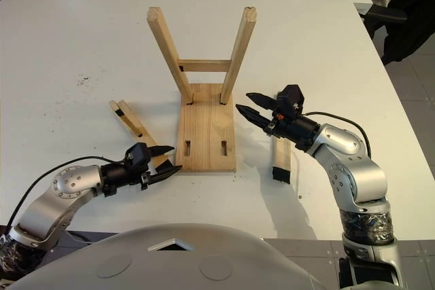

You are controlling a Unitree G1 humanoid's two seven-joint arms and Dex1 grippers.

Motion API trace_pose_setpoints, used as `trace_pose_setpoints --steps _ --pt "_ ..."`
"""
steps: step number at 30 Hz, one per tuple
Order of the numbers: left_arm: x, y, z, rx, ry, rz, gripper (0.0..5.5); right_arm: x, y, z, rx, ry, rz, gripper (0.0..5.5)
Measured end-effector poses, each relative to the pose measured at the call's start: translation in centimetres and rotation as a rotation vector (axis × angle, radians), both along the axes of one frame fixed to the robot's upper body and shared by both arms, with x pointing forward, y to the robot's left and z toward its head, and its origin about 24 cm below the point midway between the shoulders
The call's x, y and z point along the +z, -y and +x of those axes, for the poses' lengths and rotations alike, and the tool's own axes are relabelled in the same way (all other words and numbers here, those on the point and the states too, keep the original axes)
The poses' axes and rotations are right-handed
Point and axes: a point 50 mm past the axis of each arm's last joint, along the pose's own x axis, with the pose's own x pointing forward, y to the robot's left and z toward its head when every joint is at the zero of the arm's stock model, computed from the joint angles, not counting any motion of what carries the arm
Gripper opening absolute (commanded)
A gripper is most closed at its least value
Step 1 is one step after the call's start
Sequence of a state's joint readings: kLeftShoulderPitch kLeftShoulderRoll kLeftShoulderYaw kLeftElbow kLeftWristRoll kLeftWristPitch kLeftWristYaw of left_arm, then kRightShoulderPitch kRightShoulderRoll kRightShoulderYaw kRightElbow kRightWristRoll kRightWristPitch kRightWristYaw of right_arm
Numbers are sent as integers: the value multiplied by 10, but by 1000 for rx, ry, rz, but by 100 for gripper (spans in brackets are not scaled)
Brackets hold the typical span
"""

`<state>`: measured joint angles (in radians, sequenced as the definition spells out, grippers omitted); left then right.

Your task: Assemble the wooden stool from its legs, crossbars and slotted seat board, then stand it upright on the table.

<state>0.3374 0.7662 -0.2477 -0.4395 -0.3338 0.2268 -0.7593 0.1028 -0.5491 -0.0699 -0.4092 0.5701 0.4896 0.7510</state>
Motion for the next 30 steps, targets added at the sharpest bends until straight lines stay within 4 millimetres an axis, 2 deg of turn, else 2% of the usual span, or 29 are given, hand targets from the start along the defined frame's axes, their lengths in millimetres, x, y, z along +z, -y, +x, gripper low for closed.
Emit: trace_pose_setpoints --steps 7,10,14,18,22,25,30 --pt "21 -63 6 -19 -2 233 279 -4 0 -8 -42 -4 9 213" --pt "28 -80 12 -33 3 309 279 -6 1 -11 -59 -12 11 213" --pt "32 -80 18 -51 18 317 279 -7 1 -10 -71 -10 8 213" --pt "31 -76 12 -76 12 311 279 -6 0 -11 -71 -4 1 213" --pt "34 -94 11 -37 8 380 279 -8 2 -17 -90 -9 -2 213" --pt "40 -99 14 -36 24 416 279 -11 2 -26 -94 -30 4 213" --pt "48 -82 18 -32 50 291 279 -17 -15 -39 81 -73 -8 213"
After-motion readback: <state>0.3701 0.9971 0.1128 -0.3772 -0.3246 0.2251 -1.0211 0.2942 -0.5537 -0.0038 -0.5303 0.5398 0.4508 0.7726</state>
